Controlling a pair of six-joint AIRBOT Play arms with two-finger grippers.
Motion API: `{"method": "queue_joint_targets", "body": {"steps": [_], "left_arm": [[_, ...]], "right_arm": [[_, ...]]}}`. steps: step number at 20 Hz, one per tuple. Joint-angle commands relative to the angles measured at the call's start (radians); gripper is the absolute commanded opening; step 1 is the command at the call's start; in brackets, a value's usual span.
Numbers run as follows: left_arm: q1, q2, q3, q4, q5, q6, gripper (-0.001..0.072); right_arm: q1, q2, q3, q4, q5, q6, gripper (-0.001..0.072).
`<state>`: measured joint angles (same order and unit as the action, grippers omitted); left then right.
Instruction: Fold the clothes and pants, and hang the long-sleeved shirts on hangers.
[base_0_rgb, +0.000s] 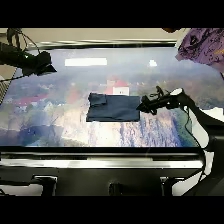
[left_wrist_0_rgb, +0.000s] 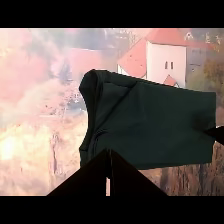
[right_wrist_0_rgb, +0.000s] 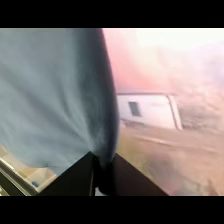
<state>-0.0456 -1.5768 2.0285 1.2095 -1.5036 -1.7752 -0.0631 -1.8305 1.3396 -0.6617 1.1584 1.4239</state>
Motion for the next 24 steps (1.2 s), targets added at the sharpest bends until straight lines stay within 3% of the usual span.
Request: {"method": "queue_joint_targets", "body": {"steps": [1, 8, 14, 24], "left_arm": [[0.001, 0.000, 0.000, 0.000, 0.000, 0.006, 0.0016], [0.001, 0.000, 0.000, 0.000, -0.001, 0.005, 0.0016], [0.001, 0.000, 0.000, 0.000, -0.061, 0.005, 0.0016], [0.000, 0.003, 0.000, -0.001, -0.078, 0.004, 0.0016]], "right_arm": [[-0.045, 0.024, 0.083, -0.030, -0.006, 0.093, 0.0029], [-0.230, 0.064, 0.418, -0.142, 0.127, 0.271, 0.0029], [-0.385, 0.075, 0.657, -0.243, 0.153, 0.458, 0.0029], [-0.581, 0.193, 0.684, -0.336, 0.080, 0.704, 0.0028]]}}
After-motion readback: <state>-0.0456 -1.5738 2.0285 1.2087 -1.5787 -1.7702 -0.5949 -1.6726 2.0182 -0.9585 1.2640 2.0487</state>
